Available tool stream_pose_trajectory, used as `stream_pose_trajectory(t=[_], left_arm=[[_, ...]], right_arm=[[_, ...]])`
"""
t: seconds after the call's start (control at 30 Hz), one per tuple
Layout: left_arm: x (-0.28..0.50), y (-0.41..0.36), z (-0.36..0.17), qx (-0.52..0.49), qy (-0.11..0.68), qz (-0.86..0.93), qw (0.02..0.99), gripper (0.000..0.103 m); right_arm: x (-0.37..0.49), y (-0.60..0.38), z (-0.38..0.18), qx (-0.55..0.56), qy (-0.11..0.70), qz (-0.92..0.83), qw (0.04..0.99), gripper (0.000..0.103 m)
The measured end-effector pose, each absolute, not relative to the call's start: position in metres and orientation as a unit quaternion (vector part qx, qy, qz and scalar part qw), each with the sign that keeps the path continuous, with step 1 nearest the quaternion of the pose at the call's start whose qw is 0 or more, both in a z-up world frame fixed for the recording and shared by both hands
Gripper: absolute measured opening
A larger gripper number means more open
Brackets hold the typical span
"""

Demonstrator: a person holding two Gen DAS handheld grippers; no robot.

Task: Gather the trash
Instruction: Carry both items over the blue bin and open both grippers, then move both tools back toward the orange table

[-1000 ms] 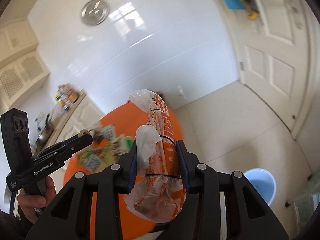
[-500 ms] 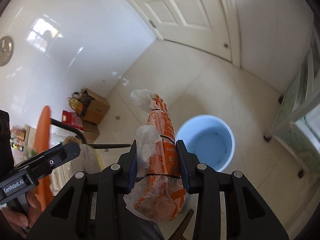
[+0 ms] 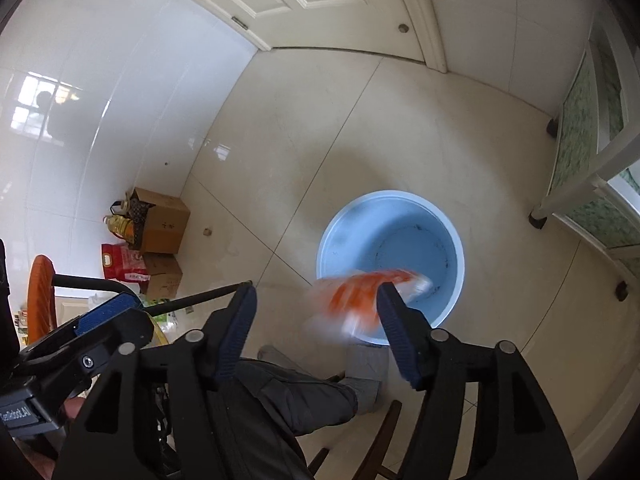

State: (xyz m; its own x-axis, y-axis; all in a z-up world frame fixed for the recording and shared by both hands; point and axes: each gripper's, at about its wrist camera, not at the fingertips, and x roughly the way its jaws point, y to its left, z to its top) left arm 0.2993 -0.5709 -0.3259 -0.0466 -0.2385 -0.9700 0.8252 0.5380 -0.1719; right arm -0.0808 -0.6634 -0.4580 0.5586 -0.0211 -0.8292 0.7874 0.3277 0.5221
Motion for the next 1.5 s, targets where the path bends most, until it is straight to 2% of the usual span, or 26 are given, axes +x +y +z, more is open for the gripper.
stream_pose_trajectory(t=[0.17,0.2,0.53,0.67,1.07,1.33,1.5], left_arm=[[0.295,-0.551,-0.291,0.250,0.569,-0.400,0.674,0.078],[0.285,-0.546,-0.287,0.249,0.564,-0.399,0.679,0.080],[0.242,-0.469,-0.207,0.211,0.493,-0.406,0.740,0.087],[0.234,-0.413,-0.172,0.180,0.451,-0.404,0.775,0.091],[0.216,-0.273,-0.089,0.108,0.350,-0.331,0.870,0.096],[0.162,-0.152,-0.046,0.070,0.297,-0.255,0.918,0.101],[0.133,-0.091,-0.039,0.050,0.272,-0.192,0.942,0.102]], right_arm=[[-0.086,-0.653,-0.442,0.492,0.369,-0.299,0.729,0.101],[-0.087,-0.650,-0.438,0.489,0.368,-0.304,0.730,0.103],[-0.085,-0.610,-0.378,0.439,0.350,-0.323,0.762,0.103],[-0.074,-0.581,-0.331,0.403,0.330,-0.308,0.796,0.103],[-0.019,-0.471,-0.196,0.277,0.271,-0.246,0.889,0.103],[0.026,-0.385,-0.127,0.187,0.233,-0.181,0.937,0.103],[0.053,-0.328,-0.101,0.127,0.214,-0.127,0.960,0.103]])
